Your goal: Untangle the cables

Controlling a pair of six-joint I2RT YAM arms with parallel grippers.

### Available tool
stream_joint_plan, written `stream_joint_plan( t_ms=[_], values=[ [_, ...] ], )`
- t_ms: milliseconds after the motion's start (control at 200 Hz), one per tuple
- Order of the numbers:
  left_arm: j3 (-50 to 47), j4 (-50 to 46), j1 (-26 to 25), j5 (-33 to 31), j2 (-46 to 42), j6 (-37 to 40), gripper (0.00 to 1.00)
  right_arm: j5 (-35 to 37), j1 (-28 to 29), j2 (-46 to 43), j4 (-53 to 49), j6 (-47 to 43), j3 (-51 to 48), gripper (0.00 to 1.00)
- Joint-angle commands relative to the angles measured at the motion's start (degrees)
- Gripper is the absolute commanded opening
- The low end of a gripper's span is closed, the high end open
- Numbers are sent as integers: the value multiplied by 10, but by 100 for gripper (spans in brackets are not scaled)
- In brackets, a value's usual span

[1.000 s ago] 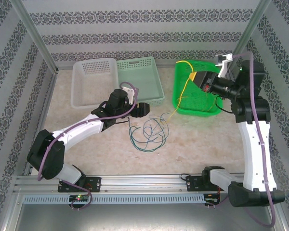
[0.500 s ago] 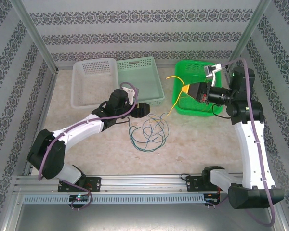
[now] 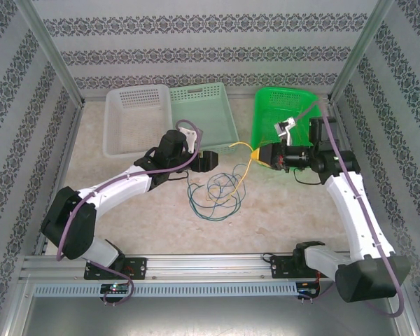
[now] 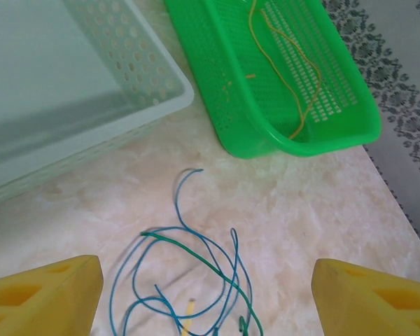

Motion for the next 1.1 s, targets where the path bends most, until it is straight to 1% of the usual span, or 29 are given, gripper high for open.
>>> stream_joint_plan(
  t_ms=[0, 150, 225, 360, 445, 535, 600, 794, 854, 884, 974, 994, 1024, 1099],
  values=[
    [4, 20, -7, 105, 12, 20, 78, 27, -16, -15, 58, 18, 4, 0],
    [9, 10, -37, 216, 33, 76, 77, 28, -22, 1, 100, 58, 21, 0],
    [14, -6, -58, 243, 39, 105, 77, 40, -22, 9, 93, 55, 29, 0],
    [25, -42, -81, 234, 42, 146, 78, 42, -24, 17, 107, 68, 26, 0],
    [25, -46, -89, 210, 36, 159, 79, 39, -24, 18, 115, 75, 26, 0],
    [28, -44, -95, 171, 30, 169, 79, 36, -24, 16, 115, 78, 28, 0],
    [31, -38, -100, 158, 30, 175, 80, 32, -24, 14, 117, 80, 27, 0],
    [56, -32, -107, 215, 48, 173, 78, 36, -31, 11, 114, 79, 23, 0],
    [59, -39, -111, 222, 53, 171, 74, 39, -34, 12, 116, 80, 22, 0],
    [59, -47, -112, 222, 54, 170, 68, 41, -36, 12, 116, 81, 22, 0],
    [67, -97, -113, 223, 59, 176, 38, 57, -44, 10, 114, 81, 29, 0],
    [70, -114, -113, 222, 59, 181, 33, 63, -47, 9, 111, 80, 31, 0],
    [74, -141, -113, 219, 60, 189, 28, 73, -55, 8, 106, 78, 35, 0],
    [75, -202, -113, 215, 57, 211, 23, 120, -84, -3, 100, 78, 38, 0]
  ],
)
